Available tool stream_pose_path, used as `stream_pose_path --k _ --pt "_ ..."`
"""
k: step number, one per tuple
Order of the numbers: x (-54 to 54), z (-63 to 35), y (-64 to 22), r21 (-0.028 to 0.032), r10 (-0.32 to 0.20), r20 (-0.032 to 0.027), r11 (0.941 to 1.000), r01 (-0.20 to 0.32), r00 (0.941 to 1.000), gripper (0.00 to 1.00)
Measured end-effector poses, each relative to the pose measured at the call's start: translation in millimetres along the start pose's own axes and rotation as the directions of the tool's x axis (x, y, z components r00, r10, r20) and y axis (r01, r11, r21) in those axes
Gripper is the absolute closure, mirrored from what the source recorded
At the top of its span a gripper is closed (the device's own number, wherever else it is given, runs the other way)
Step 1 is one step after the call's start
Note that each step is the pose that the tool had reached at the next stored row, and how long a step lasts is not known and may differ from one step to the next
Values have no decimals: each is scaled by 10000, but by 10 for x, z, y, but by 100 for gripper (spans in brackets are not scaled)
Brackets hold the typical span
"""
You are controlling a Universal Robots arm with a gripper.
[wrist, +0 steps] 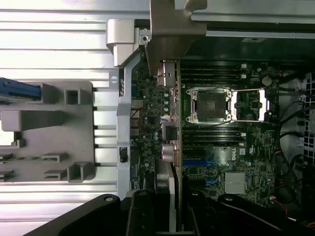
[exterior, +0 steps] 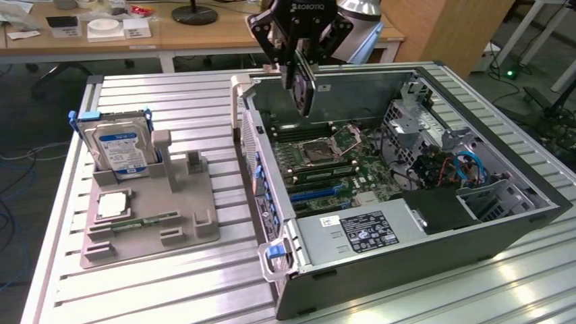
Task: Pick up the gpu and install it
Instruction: 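Pick up the gpu and move the gpu toward the slot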
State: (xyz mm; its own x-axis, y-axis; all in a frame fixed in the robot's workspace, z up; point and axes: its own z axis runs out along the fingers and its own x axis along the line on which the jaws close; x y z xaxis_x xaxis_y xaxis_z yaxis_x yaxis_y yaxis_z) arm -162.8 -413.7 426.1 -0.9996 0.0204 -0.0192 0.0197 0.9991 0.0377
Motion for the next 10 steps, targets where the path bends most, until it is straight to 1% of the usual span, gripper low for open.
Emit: stream_pose_path --k 10 --pt "-171 10 3 0 0 0 10000 0 10000 72"
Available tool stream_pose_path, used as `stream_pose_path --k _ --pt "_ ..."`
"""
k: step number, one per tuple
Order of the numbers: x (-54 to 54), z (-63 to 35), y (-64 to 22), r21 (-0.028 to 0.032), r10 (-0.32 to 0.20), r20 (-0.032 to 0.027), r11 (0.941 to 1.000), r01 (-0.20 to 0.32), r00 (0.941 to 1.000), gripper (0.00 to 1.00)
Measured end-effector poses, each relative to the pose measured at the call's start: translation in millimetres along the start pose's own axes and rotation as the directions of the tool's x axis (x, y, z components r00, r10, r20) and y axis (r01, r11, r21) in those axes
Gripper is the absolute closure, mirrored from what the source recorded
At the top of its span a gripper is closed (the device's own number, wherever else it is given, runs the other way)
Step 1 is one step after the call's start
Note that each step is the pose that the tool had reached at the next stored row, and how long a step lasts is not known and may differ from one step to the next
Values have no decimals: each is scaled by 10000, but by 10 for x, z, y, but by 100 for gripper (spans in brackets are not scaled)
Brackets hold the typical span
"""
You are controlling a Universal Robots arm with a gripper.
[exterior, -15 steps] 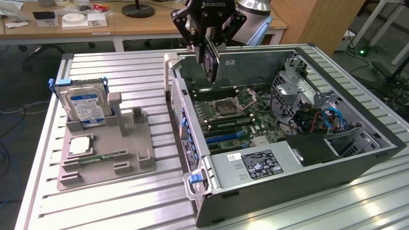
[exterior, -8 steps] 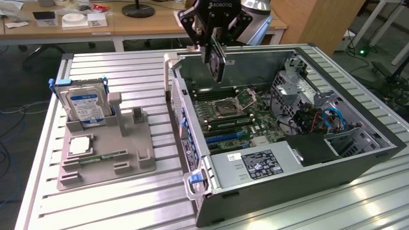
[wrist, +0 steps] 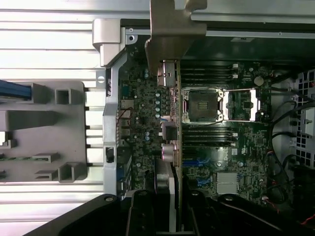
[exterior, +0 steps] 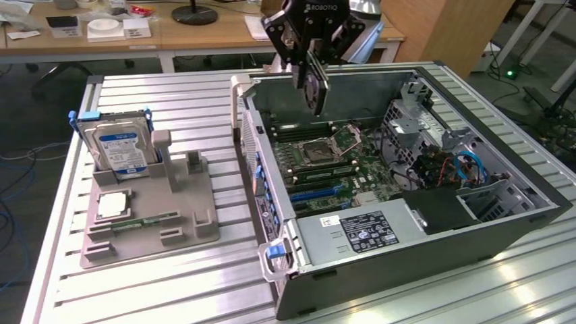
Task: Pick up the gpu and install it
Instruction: 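Pick up the gpu and move the gpu toward the slot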
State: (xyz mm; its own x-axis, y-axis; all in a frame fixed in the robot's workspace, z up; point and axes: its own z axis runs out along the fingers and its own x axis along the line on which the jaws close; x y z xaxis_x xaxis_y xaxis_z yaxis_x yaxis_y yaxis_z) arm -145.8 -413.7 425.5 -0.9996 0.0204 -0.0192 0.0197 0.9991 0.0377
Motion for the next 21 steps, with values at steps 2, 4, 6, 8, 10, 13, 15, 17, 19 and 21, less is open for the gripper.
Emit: stream_pose_path --k 2,4,6,8,10,13,15,17,19,21 --pt "-33 2 1 0 0 0 10000 0 10000 72" --pt "-65 4 1 -1 1 0 10000 -1 10000 72" --pt "-103 5 2 0 1 0 10000 -1 10000 72" --pt "-141 7 3 0 0 0 10000 0 10000 72" --pt "-179 10 3 1 -1 0 10000 1 10000 72" --pt "-238 13 4 1 1 -1 10000 -1 10000 72" --pt "-276 15 5 0 1 0 10000 -1 10000 72" --pt "-314 17 6 0 0 0 10000 0 10000 72" --pt "-350 19 6 1 0 0 10000 0 10000 72" --pt "-389 21 7 1 2 -1 10000 -2 10000 72"
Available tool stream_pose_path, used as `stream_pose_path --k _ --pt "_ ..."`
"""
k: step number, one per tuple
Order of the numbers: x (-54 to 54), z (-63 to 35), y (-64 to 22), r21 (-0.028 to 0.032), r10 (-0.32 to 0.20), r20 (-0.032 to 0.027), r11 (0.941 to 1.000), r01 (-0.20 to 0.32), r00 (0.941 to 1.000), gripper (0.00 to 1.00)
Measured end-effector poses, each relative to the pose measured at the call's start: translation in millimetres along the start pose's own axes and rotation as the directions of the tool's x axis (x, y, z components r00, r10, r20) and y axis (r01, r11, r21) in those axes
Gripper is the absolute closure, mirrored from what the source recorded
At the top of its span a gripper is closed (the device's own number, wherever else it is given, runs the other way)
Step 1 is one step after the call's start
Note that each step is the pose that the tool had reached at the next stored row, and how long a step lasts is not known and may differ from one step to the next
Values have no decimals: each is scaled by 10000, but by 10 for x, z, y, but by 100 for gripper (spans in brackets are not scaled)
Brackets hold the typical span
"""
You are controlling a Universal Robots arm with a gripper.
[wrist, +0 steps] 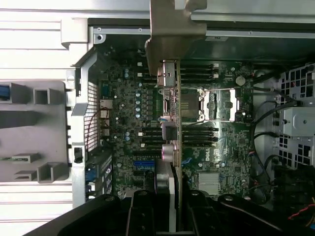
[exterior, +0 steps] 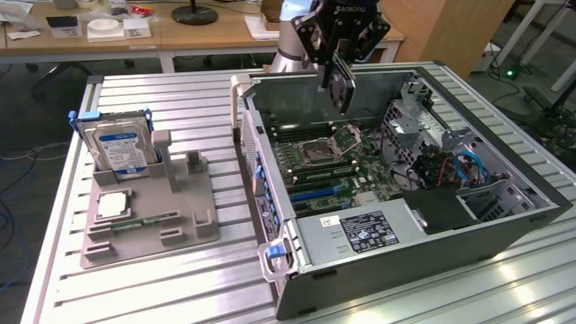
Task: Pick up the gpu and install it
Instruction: 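Pick up the gpu and move the gpu toward the slot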
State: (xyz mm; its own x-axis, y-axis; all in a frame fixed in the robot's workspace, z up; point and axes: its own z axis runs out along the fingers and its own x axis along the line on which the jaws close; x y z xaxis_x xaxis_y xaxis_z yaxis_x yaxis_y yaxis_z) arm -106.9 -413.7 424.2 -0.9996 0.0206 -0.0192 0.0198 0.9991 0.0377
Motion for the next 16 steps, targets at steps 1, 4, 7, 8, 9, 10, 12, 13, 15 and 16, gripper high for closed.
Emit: stream_pose_path --k 1,4,7,8,9,10,12,13,15,16 --pt "-17 1 0 0 -1 0 10000 1 10000 72" --pt "-73 4 1 -1 -1 1 10000 1 10000 72" --pt "-135 7 3 -1 -1 1 10000 1 10000 72" --pt "-157 8 3 -1 0 1 10000 0 10000 72" --pt "-179 9 3 -1 0 1 10000 0 10000 72" --pt "-205 10 4 -1 -1 1 10000 1 10000 72" --pt "-275 11 5 0 -3 -2 10000 3 10000 72" --pt "-323 12 6 -1 0 -15 10000 0 10000 72" --pt "-383 14 7 -1 -1 -21 10000 1 10000 72" --pt "-403 15 8 0 -2 -21 10000 2 10000 72"
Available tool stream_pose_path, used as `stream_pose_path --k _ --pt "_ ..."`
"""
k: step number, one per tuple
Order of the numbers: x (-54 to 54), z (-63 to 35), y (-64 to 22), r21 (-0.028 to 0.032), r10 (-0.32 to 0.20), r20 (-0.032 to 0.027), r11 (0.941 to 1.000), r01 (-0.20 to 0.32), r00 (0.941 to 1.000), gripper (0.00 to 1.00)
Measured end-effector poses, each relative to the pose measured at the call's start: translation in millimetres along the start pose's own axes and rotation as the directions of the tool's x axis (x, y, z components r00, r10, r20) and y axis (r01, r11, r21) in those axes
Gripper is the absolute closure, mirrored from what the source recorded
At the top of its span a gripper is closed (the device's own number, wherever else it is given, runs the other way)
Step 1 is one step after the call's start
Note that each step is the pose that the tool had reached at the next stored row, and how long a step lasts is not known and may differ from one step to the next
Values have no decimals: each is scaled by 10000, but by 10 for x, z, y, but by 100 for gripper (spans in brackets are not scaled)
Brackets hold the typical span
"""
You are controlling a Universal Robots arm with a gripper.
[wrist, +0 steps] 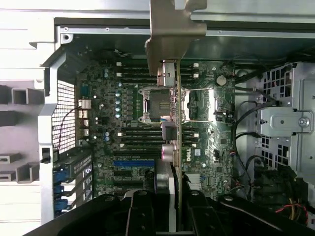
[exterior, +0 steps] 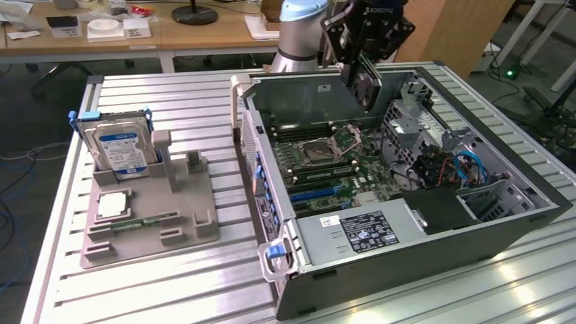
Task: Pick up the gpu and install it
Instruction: 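Pick up the gpu and move the gpu toward the slot, then insert the gpu into the slot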
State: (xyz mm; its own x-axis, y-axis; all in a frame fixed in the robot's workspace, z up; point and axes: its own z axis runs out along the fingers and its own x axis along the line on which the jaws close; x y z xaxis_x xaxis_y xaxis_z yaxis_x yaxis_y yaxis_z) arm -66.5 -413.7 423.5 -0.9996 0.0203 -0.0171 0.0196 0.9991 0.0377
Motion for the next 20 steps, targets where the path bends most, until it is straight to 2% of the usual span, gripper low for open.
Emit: stream_pose_path --k 7,20 --pt "-140 6 2 -1 1 0 10000 -1 10000 72" --pt "-141 6 3 0 2 0 10000 -2 10000 72"
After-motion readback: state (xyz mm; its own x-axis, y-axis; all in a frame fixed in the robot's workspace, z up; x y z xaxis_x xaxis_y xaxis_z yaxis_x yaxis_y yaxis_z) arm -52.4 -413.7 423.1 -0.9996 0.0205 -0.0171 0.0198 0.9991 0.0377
